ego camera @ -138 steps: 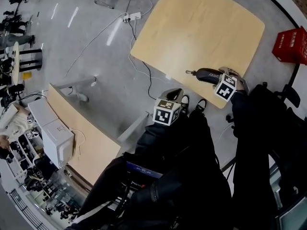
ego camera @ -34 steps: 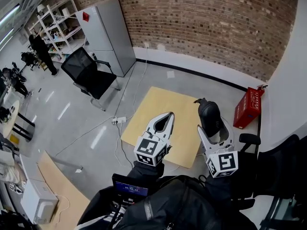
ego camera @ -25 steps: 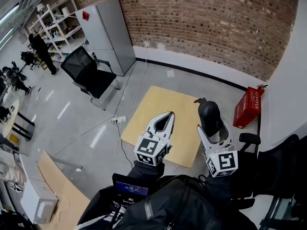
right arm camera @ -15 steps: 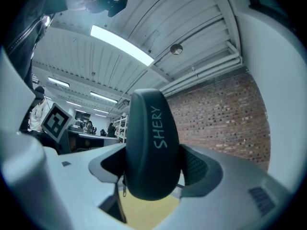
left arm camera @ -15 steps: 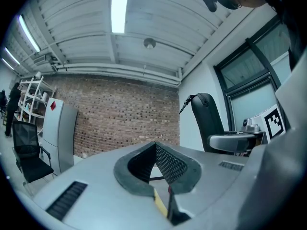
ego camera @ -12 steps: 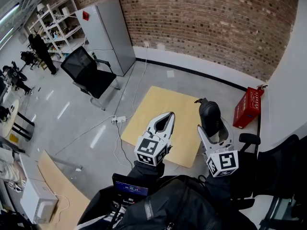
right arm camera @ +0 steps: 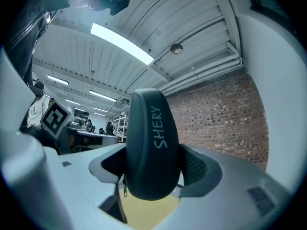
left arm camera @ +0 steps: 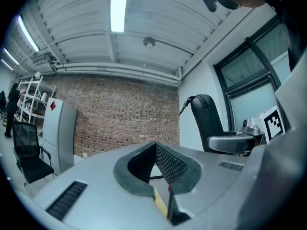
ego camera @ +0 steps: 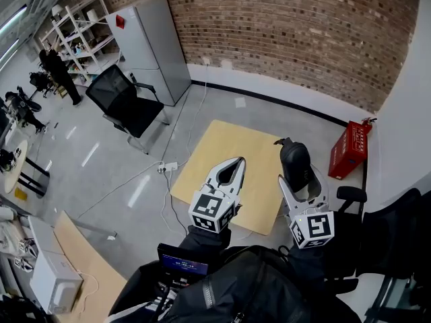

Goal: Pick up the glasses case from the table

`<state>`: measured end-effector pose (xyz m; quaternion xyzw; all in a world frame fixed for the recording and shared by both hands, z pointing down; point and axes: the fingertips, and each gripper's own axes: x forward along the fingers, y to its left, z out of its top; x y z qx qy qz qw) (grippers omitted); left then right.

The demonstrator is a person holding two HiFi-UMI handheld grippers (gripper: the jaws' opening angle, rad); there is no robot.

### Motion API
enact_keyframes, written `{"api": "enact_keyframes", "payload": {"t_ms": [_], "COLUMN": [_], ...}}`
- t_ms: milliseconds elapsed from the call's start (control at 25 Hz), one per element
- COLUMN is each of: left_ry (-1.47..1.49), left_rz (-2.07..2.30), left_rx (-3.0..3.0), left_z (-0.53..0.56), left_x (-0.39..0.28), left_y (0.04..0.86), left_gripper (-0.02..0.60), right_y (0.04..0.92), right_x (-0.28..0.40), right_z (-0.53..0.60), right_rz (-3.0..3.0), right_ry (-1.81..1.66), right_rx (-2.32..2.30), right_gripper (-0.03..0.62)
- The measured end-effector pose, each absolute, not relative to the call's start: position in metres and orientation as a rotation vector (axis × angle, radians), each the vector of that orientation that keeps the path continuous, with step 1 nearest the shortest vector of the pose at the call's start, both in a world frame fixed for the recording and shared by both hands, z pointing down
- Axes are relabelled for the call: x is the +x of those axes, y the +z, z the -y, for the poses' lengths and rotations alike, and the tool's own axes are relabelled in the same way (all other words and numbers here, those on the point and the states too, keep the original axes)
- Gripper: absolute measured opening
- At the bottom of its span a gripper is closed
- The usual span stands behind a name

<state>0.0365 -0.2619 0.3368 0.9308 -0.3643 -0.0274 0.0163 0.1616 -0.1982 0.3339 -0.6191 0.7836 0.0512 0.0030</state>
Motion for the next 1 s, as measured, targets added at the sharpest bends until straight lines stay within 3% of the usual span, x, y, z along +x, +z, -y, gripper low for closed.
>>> {"api": "enact_keyframes", "payload": {"t_ms": [1000], "left_ry": [-0.039], "left_rz": [1.143], "left_rx": [2.878], "left_z": [0.264], "left_x": [0.039], "left_y": [0.345], "left_gripper": [-0.002], "right_y": [0.343], "right_x": [0.16], "right_z": [0.204], "right_rz": [-2.499], "right_ry": [0.105], "right_rx": [-1.893], "right_gripper": [0.345]}}
